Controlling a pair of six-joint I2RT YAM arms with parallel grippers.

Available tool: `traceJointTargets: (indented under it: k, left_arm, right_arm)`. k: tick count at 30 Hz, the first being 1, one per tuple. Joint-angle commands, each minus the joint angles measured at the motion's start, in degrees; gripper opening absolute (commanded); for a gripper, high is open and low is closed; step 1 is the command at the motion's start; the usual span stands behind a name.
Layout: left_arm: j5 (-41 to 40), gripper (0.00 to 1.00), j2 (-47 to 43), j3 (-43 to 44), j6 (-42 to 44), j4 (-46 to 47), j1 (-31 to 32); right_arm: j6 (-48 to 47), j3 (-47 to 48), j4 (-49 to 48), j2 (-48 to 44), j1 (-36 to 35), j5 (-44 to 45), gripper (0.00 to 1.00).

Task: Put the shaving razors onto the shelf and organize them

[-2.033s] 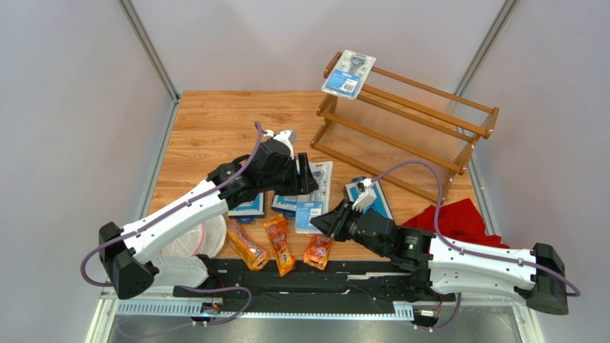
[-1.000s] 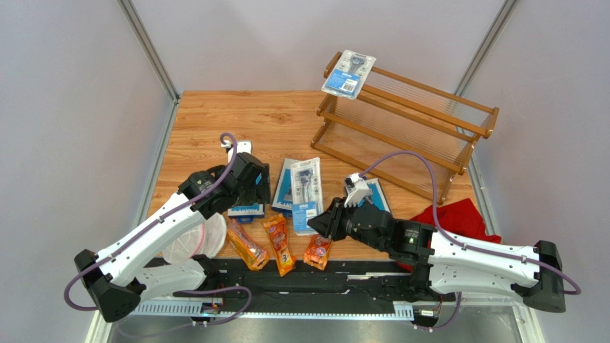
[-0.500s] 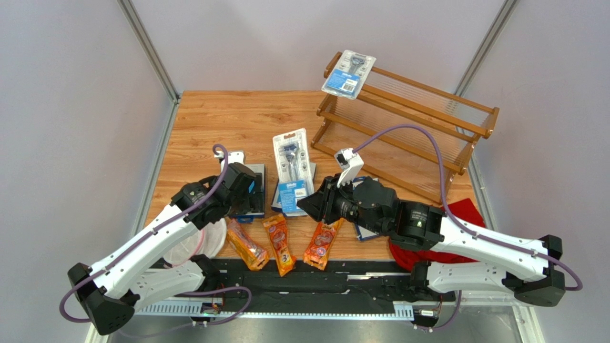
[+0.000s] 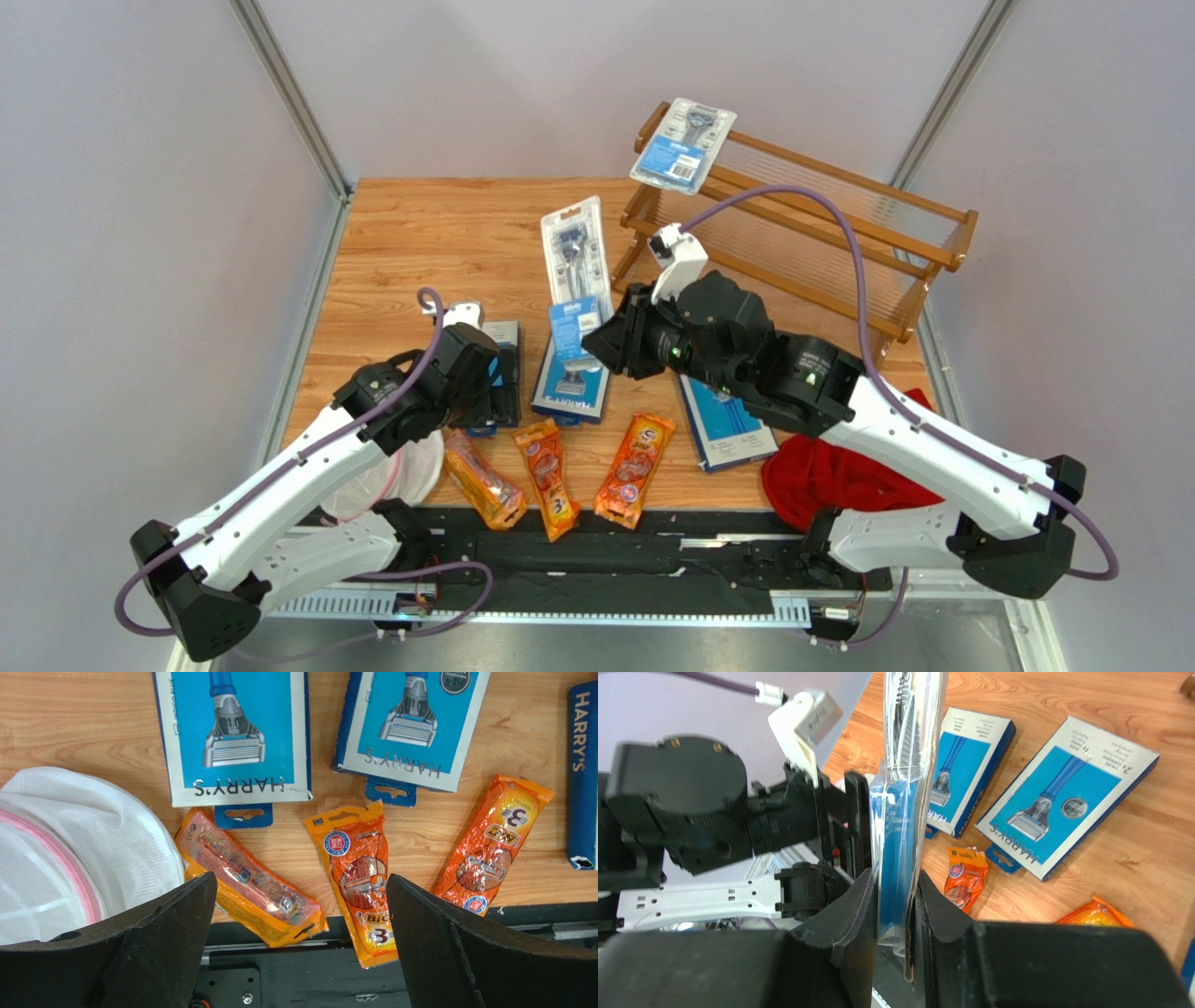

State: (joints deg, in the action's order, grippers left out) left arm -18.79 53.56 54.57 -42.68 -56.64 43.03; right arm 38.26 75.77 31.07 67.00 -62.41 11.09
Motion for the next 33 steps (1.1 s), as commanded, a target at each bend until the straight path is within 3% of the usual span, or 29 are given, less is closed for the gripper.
traceJointTargets:
  k: [1, 14, 33]
  left_arm:
    - [1.8, 0.99, -1.4, -1.0, 0.5, 1.9, -0.1]
    - [8.0, 0.99, -3.7, -3.1, 0.5, 3.8, -0.2]
    - [11.0, 0.99, -6.3, -6.2, 0.1, 5.1, -0.2]
  right_arm:
    - [-3.4, 9.6, 3.0, 2.7, 4.8, -6.4, 0.00]
    - [-6.5, 25.6, 11.8, 11.4, 18.2, -16.7, 0.00]
    - [0.4, 23.7, 3.0, 11.6, 49.0, -41.7, 0.00]
